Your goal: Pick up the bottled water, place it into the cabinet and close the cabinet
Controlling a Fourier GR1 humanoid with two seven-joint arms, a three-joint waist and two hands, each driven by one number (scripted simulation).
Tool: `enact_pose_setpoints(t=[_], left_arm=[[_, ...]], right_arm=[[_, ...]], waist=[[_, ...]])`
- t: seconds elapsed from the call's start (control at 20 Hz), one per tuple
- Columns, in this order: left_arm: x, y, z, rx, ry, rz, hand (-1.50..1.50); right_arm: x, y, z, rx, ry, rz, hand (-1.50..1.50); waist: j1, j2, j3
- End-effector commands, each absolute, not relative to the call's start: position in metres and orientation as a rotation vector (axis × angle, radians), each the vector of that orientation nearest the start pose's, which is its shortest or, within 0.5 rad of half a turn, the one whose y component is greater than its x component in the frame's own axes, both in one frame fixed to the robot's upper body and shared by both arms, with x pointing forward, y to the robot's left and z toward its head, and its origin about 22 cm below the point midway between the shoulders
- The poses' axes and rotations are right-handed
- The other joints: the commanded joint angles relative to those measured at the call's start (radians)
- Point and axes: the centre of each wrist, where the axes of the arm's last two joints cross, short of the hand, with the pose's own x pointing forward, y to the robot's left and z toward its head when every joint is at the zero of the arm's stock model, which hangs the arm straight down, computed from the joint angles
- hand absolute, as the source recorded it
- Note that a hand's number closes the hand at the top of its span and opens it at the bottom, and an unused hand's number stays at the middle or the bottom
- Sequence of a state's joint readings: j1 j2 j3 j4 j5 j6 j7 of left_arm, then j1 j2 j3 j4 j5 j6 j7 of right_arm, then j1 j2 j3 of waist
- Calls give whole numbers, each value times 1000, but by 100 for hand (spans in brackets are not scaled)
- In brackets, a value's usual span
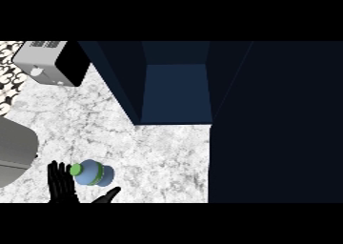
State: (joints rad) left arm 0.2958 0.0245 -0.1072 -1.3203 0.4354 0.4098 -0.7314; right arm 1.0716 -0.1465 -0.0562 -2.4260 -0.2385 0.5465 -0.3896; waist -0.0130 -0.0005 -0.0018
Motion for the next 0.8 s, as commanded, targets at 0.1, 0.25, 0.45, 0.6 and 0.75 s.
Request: enact_pose_setpoints(t=[0.1,0.25,0.45,0.6,0.75], left_arm=[[160,242,-126,401,-1618,554,-150],[166,235,-139,337,-1642,596,-150],[163,245,-150,243,-1707,643,-150],[158,241,-153,171,-1720,662,-150],[180,231,-140,140,-1739,671,-150]], right_arm=[[7,-283,142,183,-1898,207,-150],[9,-289,133,176,-1900,196,-150],[3,-286,127,191,-1869,214,-150],[2,-284,136,166,-1888,203,-150],[2,-286,135,148,-1901,215,-150]], waist=[[0,2,0],[0,2,0],[-3,1,0],[2,1,0],[4,0,1]])
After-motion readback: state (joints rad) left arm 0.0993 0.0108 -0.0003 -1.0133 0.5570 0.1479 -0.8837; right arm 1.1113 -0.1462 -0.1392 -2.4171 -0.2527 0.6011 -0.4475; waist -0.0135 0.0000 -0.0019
